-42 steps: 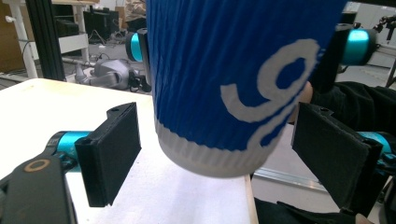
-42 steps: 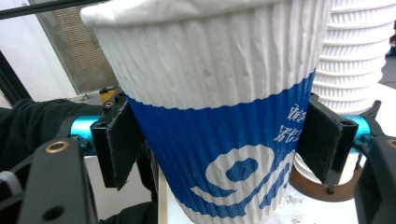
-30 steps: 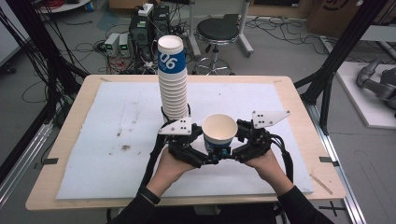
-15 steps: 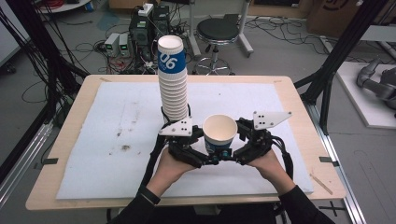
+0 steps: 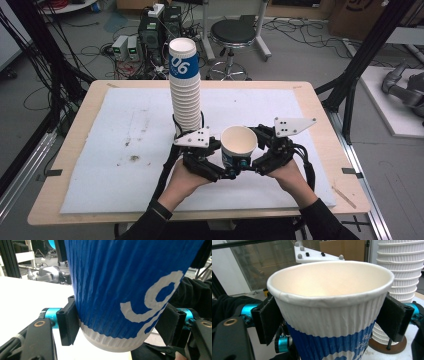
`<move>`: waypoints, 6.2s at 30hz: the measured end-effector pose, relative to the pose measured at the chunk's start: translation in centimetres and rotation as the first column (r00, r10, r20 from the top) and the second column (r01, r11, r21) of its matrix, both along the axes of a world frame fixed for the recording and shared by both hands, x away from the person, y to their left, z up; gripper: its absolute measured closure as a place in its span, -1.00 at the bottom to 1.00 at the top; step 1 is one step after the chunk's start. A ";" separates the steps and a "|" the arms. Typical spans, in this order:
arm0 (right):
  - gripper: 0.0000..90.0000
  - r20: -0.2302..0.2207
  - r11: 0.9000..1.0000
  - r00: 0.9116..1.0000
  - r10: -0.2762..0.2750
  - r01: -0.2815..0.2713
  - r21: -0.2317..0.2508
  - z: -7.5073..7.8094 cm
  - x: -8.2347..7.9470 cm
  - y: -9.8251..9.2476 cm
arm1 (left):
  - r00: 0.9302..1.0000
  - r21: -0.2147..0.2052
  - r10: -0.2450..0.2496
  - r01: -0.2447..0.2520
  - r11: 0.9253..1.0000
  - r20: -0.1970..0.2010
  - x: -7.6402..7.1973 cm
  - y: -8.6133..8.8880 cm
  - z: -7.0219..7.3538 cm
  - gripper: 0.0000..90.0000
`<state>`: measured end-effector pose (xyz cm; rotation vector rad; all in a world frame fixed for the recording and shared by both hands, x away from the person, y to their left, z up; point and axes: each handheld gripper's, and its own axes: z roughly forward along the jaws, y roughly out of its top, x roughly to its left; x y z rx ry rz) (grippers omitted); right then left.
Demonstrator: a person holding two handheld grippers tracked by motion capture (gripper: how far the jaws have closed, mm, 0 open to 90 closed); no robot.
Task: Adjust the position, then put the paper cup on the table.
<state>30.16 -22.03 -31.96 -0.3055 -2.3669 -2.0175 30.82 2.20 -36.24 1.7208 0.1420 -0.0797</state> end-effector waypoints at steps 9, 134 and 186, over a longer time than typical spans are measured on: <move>-0.53 0.014 1.000 1.000 0.002 -0.001 -0.003 -0.1 0.0 0.0 | 1.000 -0.027 -0.004 0.004 1.000 -0.002 -0.2 0.0 0.4 -0.56; -0.54 0.079 0.958 0.955 -0.287 0.286 0.015 -0.4 1.0 -8.3 | 0.907 -0.063 0.405 -0.401 0.914 0.111 -0.9 13.0 0.4 -0.65; -0.55 0.018 0.822 0.823 -0.567 0.568 -0.051 -3.4 8.1 -10.9 | 0.849 -0.014 0.501 -0.506 0.863 0.168 -1.9 14.9 -1.8 -0.65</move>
